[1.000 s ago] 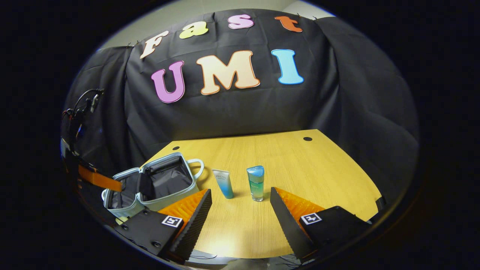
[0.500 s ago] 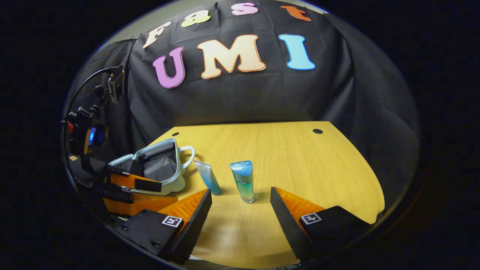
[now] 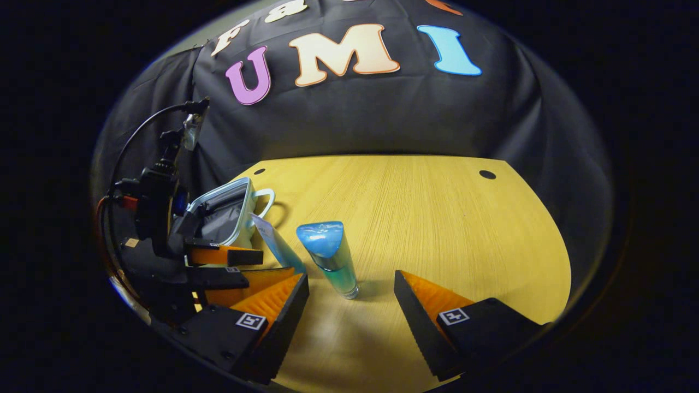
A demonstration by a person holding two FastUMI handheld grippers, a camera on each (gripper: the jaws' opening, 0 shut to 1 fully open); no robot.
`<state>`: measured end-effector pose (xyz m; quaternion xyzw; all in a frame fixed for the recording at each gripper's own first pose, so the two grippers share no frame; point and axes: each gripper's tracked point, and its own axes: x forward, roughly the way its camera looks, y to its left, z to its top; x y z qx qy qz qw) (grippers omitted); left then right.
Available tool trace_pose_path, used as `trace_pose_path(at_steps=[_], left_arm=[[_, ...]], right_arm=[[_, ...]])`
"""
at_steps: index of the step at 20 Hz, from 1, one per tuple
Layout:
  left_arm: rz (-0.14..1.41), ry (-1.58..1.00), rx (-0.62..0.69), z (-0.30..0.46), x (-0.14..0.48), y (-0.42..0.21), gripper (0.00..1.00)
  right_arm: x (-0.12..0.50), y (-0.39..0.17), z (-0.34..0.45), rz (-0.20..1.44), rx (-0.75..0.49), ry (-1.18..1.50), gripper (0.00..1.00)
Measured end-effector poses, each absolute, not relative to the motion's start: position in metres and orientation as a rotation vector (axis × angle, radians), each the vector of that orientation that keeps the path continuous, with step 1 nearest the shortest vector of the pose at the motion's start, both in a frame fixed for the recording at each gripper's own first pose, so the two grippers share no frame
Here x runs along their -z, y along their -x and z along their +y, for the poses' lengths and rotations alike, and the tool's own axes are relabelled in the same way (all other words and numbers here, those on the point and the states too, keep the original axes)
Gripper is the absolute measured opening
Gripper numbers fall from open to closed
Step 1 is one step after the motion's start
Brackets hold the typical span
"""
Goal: First open the suitcase, pack the skin care products into it, and then close the suitcase.
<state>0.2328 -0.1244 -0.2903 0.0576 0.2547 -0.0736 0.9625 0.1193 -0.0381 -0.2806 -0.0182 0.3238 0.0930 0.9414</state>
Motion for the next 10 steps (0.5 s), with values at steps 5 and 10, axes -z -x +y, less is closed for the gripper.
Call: trace_pose_path(at_steps=[5,10], left_arm=[[0.501,-0.123,0.115,-0.126,0.299,-0.25,0.88],[0.507,-0.172,0.072,-0.125,0.305,-0.262,0.72]], right_arm=[[0.297,-0.127,-0.033,0.695,-0.245,0.055,0.99],[0.308,-0.132,-0.033,0.718,-0.287,0.064,0.94]])
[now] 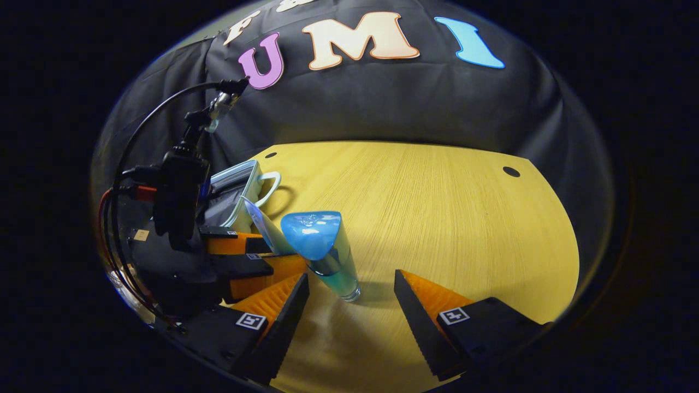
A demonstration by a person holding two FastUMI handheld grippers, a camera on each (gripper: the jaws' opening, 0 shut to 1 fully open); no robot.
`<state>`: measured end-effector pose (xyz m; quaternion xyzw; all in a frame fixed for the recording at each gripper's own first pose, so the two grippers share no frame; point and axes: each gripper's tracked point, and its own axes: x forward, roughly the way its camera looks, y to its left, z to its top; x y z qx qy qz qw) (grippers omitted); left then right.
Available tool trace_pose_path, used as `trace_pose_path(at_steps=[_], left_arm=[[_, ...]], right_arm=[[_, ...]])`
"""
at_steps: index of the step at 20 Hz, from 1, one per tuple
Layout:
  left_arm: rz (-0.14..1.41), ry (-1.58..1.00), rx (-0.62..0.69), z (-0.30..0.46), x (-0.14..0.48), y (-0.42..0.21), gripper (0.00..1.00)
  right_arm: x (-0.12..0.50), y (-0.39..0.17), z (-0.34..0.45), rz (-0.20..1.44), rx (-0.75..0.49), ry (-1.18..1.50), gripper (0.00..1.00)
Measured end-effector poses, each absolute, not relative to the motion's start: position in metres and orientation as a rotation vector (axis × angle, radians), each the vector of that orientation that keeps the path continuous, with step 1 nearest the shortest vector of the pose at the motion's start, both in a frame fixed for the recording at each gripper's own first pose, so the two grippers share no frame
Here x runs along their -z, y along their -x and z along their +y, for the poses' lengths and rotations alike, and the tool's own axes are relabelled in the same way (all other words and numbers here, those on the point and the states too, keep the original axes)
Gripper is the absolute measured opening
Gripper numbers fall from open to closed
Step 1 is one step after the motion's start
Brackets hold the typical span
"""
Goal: First open the suitcase, pack the skin care products into it, and then close the suitcase.
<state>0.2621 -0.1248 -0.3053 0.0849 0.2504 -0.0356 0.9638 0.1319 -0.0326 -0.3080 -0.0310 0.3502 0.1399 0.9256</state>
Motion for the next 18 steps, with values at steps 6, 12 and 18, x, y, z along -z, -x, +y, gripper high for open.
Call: trace_pose_path(at_steps=[6,12,18], left_arm=[[0.511,-0.157,0.06,-0.129,0.306,-0.262,0.44],[0.518,-0.123,0.043,-0.13,0.307,-0.257,0.38],[0.523,-0.14,0.034,-0.13,0.307,-0.256,0.38]], right_arm=[[0.316,-0.135,-0.03,0.727,-0.328,0.066,0.98],[0.324,-0.14,-0.02,0.724,-0.378,0.086,0.98],[0.322,-0.141,-0.024,0.726,-0.383,0.081,0.97]])
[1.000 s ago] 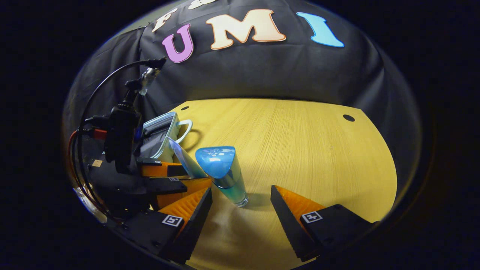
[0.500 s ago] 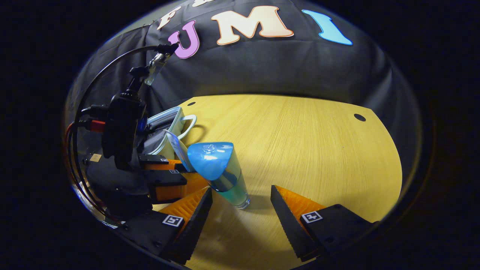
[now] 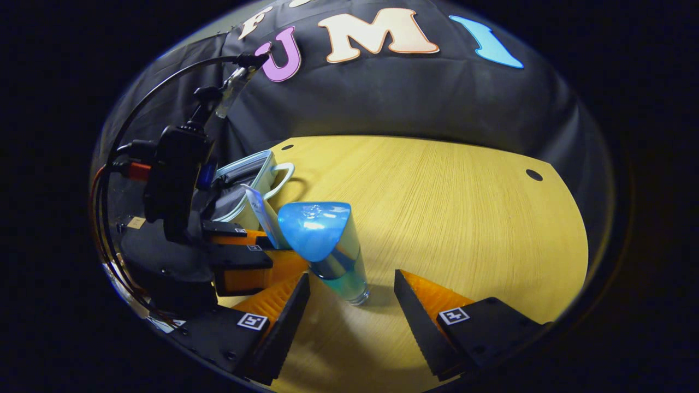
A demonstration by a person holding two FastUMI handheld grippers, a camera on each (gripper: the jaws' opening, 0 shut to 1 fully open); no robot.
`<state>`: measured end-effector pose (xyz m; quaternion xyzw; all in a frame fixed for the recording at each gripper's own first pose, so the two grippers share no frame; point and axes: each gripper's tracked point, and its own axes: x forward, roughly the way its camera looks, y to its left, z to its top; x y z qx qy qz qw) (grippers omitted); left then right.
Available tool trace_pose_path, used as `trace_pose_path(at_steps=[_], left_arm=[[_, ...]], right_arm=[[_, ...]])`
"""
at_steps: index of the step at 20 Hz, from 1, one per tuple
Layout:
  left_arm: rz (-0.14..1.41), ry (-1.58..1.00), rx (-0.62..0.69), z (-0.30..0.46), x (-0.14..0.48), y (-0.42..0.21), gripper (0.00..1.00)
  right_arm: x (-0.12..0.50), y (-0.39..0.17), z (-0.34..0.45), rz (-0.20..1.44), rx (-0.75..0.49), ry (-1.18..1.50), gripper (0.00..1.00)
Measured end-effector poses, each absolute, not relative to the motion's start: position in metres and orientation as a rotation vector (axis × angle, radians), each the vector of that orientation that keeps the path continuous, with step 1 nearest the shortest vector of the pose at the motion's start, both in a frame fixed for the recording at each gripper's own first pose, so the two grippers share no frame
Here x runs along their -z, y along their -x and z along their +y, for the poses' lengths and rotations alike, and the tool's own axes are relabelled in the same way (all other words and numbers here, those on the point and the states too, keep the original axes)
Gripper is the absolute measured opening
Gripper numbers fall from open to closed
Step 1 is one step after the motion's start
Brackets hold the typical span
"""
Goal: First open the suitcase, pack the skin care products into it, and then close the suitcase.
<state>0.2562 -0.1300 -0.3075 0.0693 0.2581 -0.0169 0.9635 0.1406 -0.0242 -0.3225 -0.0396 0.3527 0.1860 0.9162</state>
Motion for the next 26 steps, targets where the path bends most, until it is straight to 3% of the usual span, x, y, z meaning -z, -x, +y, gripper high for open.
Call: trace_pose_path(at_steps=[7,16,18,21,23,24,25,26], left_arm=[[0.535,-0.107,0.02,-0.132,0.303,-0.249,0.38],[0.478,-0.075,-0.019,-0.127,0.236,-0.222,0.37],[0.443,-0.089,-0.05,-0.119,0.215,-0.215,0.41],[0.418,-0.077,-0.088,-0.106,0.191,-0.201,0.38],[0.403,-0.057,-0.114,-0.095,0.177,-0.19,0.37],[0.399,-0.046,-0.133,-0.087,0.172,-0.184,0.4],[0.401,-0.032,-0.148,-0.079,0.167,-0.179,0.37],[0.401,-0.018,-0.169,-0.069,0.162,-0.174,0.4]], right_arm=[[0.326,-0.141,-0.021,0.726,-0.392,0.087,0.97],[0.333,-0.144,-0.011,0.715,-0.4,0.112,0.93],[0.335,-0.146,-0.01,0.717,-0.4,0.107,0.85],[0.337,-0.15,-0.007,0.711,-0.395,0.102,0.73],[0.339,-0.153,-0.009,0.707,-0.378,0.109,0.55],[0.34,-0.154,-0.009,0.707,-0.377,0.112,0.56],[0.339,-0.154,-0.009,0.705,-0.377,0.113,0.49],[0.34,-0.153,-0.009,0.703,-0.376,0.118,0.48]])
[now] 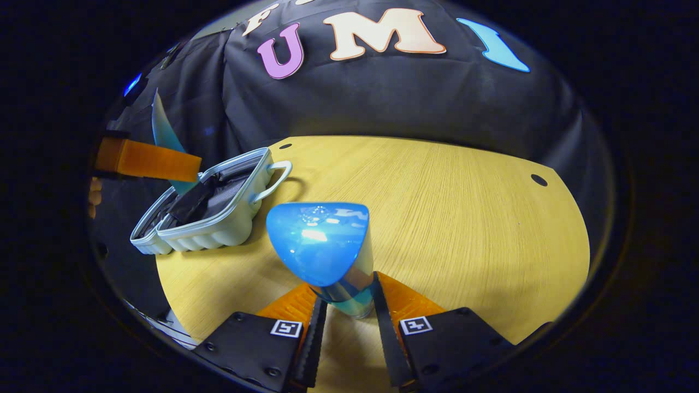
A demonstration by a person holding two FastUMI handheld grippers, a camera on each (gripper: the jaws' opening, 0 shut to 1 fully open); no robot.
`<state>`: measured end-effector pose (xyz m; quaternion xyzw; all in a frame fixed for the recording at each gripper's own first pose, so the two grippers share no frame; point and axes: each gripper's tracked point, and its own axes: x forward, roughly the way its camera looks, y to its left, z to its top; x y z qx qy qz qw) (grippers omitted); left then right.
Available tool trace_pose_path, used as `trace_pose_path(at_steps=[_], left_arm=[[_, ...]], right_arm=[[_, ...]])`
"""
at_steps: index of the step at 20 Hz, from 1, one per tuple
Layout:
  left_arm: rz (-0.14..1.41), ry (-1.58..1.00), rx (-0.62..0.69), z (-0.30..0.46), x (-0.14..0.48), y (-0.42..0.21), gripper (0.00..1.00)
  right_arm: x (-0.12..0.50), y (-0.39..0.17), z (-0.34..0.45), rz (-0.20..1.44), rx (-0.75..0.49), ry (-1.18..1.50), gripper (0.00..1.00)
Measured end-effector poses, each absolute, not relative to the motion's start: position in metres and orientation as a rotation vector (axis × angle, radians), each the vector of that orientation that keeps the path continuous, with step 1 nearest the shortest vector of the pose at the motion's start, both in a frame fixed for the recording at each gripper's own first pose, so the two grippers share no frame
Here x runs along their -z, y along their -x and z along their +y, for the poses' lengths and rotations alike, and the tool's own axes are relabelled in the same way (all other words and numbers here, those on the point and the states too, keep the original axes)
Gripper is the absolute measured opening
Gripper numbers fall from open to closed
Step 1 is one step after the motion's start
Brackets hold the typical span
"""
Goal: First open the suitcase, pack the skin care products into it, and then close the suitcase.
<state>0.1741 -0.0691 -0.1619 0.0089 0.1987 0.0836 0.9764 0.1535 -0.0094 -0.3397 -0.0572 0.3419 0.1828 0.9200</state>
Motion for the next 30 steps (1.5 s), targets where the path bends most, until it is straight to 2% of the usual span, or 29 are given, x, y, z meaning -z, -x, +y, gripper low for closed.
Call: trace_pose_path(at_steps=[2,3,5,7,9,11,12,14,16,17,19,21,23,25,26,29,30], left_arm=[[0.397,-0.002,-0.207,-0.046,0.154,-0.164,0.38],[0.397,-0.001,-0.227,-0.034,0.15,-0.159,0.37],[0.404,0.006,-0.258,-0.009,0.142,-0.15,0.37],[0.432,0.018,-0.281,0.016,0.142,-0.145,0.37],[0.46,0.019,-0.28,0.037,0.144,-0.14,0.38],[0.512,0.031,-0.26,0.052,0.152,-0.138,0.37],[0.539,0.038,-0.243,0.058,0.157,-0.138,0.4],[0.6,0.054,-0.21,0.069,0.171,-0.139,0.37],[0.67,0.067,-0.18,0.079,0.188,-0.14,0.38],[0.706,0.075,-0.166,0.082,0.198,-0.14,0.38],[0.776,0.106,-0.144,0.085,0.215,-0.138,0.41],[0.845,0.118,-0.135,0.09,0.232,-0.136,0.38],[0.905,0.12,-0.124,0.093,0.246,-0.134,0.35],[0.956,0.138,-0.112,0.095,0.257,-0.132,0.38],[0.966,0.15,-0.098,0.094,0.258,-0.133,0.38],[1.013,0.164,-0.061,0.091,0.266,-0.137,0.38],[1.023,0.177,-0.055,0.089,0.269,-0.139,0.38]], right_arm=[[0.339,-0.155,-0.011,0.705,-0.367,0.114,0.5],[0.339,-0.155,-0.011,0.708,-0.364,0.107,0.43],[0.339,-0.157,-0.012,0.718,-0.346,0.103,0.45],[0.338,-0.156,-0.013,0.728,-0.327,0.099,0.4],[0.338,-0.156,-0.011,0.732,-0.302,0.109,0.4],[0.338,-0.154,-0.01,0.743,-0.266,0.104,0.42],[0.338,-0.153,-0.011,0.753,-0.245,0.094,0.42],[0.335,-0.15,-0.014,0.758,-0.195,0.096,0.37],[0.332,-0.149,-0.013,0.754,-0.158,0.092,0.4],[0.328,-0.149,-0.013,0.752,-0.144,0.088,0.37],[0.321,-0.147,-0.01,0.748,-0.122,0.087,0.4],[0.313,-0.145,-0.005,0.745,-0.106,0.093,0.37],[0.303,-0.142,0.001,0.734,-0.091,0.09,0.4],[0.287,-0.139,0.011,0.716,-0.082,0.062,0.37],[0.279,-0.137,0.017,0.705,-0.08,0.049,0.4],[0.258,-0.134,0.032,0.681,-0.085,0.04,0.4],[0.252,-0.134,0.037,0.675,-0.09,0.042,0.37]])
